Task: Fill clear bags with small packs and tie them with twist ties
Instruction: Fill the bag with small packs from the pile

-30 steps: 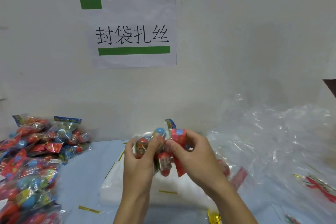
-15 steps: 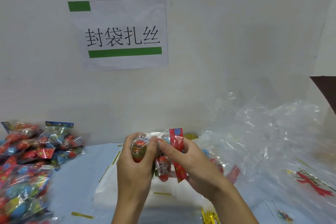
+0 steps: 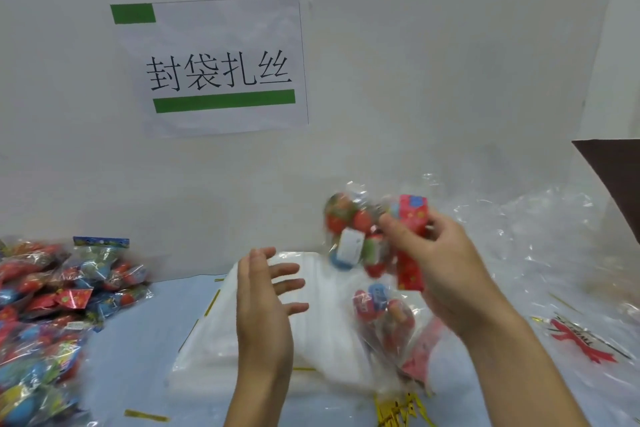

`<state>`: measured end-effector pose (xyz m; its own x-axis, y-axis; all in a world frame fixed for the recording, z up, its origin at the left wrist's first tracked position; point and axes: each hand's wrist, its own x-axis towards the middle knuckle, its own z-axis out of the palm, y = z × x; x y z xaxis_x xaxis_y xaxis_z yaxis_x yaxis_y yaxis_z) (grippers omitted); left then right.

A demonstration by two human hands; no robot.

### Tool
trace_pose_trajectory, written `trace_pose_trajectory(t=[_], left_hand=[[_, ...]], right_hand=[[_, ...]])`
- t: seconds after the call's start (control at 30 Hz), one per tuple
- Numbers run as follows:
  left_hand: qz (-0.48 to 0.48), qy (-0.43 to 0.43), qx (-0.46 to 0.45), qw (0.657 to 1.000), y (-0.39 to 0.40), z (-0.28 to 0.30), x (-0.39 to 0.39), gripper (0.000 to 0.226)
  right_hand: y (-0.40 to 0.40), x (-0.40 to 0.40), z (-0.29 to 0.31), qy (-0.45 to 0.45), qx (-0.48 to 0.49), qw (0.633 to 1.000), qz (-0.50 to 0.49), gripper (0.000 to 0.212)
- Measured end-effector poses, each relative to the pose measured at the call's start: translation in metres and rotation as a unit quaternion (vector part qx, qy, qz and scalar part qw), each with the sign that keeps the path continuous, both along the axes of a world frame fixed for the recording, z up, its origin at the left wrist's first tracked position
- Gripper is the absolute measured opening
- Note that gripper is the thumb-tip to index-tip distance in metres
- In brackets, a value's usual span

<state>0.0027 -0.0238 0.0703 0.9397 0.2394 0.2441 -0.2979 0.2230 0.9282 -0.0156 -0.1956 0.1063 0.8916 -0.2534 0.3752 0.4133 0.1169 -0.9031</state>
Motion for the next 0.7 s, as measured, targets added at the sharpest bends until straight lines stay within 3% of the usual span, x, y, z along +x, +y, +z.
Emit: trace_pose_trajectory(t=[0.07,0.13,0.2,0.3,0.37,0.43,0.53,0.6,0.67,0.7], left_hand=[[-0.008,-0.015,0.08,0.997,-0.016,-0.004,-0.003,0.018],[-0.054,-0.077,0.187,0.978,-0.035,-0.009,-0.01,0.016],[-0.132,-0.158,0.338,0.918,-0.055,-0.015,-0.019,0.031],[-0.173,-0.192,0.564,0.784,-0.081,-0.032,-0.029,0.038],[-0.154,-0.162,0.626,0.747,-0.085,-0.036,-0.03,0.034],[-0.109,-0.119,0.608,0.777,-0.081,-0.033,-0.028,0.038],[0.027,-0.081,0.47,0.879,-0.066,-0.022,-0.019,0.053],[0.102,-0.086,0.43,0.893,-0.054,-0.016,-0.015,0.042],[0.094,-0.08,0.423,0.898,-0.047,-0.012,-0.014,0.008],[0.071,-0.071,0.427,0.899,-0.045,-0.01,-0.015,0.005]], right_hand=[[-0.019,-0.003,0.005,0.004,0.069,0.996,-0.059,0.032],[-0.035,-0.008,0.01,-0.005,0.108,0.986,-0.127,0.018],[-0.048,-0.013,0.013,-0.018,0.128,0.975,-0.181,0.01],[-0.059,-0.02,0.015,-0.031,0.104,0.971,-0.212,0.017],[-0.061,-0.023,0.015,-0.027,0.063,0.975,-0.212,0.016],[-0.061,-0.026,0.016,-0.016,0.003,0.977,-0.213,0.015],[-0.06,-0.032,0.019,0.025,-0.106,0.967,-0.23,0.016],[-0.059,-0.035,0.023,0.038,-0.167,0.956,-0.238,0.017],[-0.057,-0.038,0.026,0.026,-0.207,0.948,-0.242,0.018],[-0.054,-0.04,0.028,0.016,-0.223,0.944,-0.241,0.018]])
